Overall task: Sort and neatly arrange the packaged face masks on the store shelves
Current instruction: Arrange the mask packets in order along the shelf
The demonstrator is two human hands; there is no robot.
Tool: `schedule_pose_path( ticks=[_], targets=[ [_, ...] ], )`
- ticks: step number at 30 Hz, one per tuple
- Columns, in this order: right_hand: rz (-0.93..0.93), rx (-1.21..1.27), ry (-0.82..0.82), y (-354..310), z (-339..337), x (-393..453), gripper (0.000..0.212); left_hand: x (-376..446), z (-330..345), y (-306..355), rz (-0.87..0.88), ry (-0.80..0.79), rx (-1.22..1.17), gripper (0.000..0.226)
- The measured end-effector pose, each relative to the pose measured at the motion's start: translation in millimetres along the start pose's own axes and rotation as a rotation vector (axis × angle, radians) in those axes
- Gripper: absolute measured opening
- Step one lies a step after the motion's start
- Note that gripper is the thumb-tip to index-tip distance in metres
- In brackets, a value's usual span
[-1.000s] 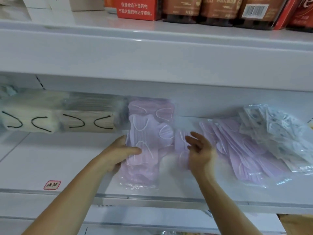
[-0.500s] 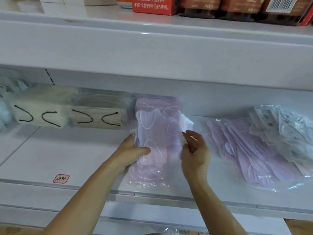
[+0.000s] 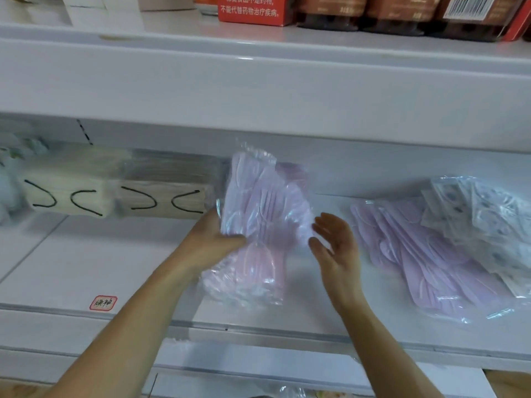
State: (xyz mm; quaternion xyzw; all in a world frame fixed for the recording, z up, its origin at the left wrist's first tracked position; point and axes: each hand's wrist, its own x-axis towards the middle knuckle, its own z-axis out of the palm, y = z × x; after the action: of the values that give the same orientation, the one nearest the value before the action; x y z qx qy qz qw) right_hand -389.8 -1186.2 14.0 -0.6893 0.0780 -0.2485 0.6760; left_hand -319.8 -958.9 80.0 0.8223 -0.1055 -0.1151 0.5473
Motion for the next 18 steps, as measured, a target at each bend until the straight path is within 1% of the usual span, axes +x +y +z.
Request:
schedule_pose_path(
  ticks=[1,2,4,5,6,7,8,9,11,12,15,17,18],
  targets=[
    [0.014,-0.060,0.037,2.2,-11.2,7.0,0.052,0.5,-9.3,13.4,0.081,0.003,0.067,0.042],
    [0.053,-0.091,0.044,4.5,-21.7,14.6,0.062,4.0,-20.0,26.0,0.165,-0.001,0.139,0.046],
    [0.170,-0.073,-0.049,6.9,-37.2,28.7,0.086,10.4,-37.7,54.6,0.293,-0.087,0.255,0.055],
    [0.210,-0.016,-0.130,8.3,-41.9,33.8,0.091,13.5,-41.5,65.4,0.327,-0.146,0.314,0.058],
    [0.226,0.052,-0.218,8.7,-44.2,37.5,0.086,16.0,-40.8,74.8,0.360,-0.202,0.385,0.057],
    [0.206,0.094,-0.297,8.4,-44.2,40.4,0.072,19.1,-37.0,79.1,0.383,-0.251,0.475,0.052],
    [0.169,0.111,-0.345,8.0,-43.8,41.8,0.056,19.3,-29.8,83.9,0.395,-0.301,0.567,0.047],
    [0.137,0.099,-0.361,8.6,-43.4,42.7,0.048,20.7,-22.5,84.1,0.394,-0.327,0.682,0.046],
    [0.103,0.074,-0.352,13.3,-45.6,44.0,0.051,24.3,-8.5,77.3,0.358,-0.369,0.884,0.062],
    [0.095,0.064,-0.335,14.8,-46.9,43.3,0.052,26.0,-3.0,72.3,0.314,-0.385,0.946,0.067],
    [0.074,-0.012,-0.303,20.3,-51.3,41.6,0.054,30.2,11.7,60.0,0.244,-0.388,0.957,0.072],
    [0.071,-0.032,-0.347,19.4,-51.2,40.9,0.045,33.5,19.6,55.4,0.253,-0.379,0.927,0.076],
    [0.078,-0.050,-0.375,18.4,-52.1,41.5,0.040,33.8,21.5,54.1,0.265,-0.365,0.903,0.073]
  ],
)
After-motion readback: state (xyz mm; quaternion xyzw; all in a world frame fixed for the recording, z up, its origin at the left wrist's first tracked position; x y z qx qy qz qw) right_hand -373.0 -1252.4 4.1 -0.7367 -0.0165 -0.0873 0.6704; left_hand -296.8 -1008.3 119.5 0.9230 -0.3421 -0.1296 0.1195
